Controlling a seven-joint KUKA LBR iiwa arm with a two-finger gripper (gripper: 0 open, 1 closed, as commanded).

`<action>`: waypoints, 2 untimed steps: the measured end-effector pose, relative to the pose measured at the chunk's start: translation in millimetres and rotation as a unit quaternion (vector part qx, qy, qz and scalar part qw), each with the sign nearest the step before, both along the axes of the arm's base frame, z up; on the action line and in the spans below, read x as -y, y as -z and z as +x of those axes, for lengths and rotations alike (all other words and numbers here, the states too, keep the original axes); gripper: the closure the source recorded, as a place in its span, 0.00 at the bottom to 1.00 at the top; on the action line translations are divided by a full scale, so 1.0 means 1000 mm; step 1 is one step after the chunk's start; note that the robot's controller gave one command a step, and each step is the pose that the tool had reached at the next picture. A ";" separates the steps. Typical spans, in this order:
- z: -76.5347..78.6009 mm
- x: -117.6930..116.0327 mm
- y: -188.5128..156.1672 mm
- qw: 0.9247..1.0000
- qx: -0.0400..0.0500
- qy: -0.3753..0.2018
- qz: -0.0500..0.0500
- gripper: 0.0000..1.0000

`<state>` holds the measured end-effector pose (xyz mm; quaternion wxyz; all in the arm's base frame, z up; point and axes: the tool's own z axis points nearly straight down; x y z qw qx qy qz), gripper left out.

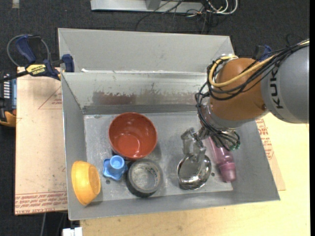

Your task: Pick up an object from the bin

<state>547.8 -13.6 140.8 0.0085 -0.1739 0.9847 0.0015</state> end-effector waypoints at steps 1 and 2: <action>0.000 -0.001 -0.016 1.000 0.000 0.001 0.000 1.00; 0.001 -0.001 -0.026 1.000 0.002 0.001 0.001 1.00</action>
Offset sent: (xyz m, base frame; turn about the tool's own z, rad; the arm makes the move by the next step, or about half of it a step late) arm 0.0006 0.0004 0.0272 0.0010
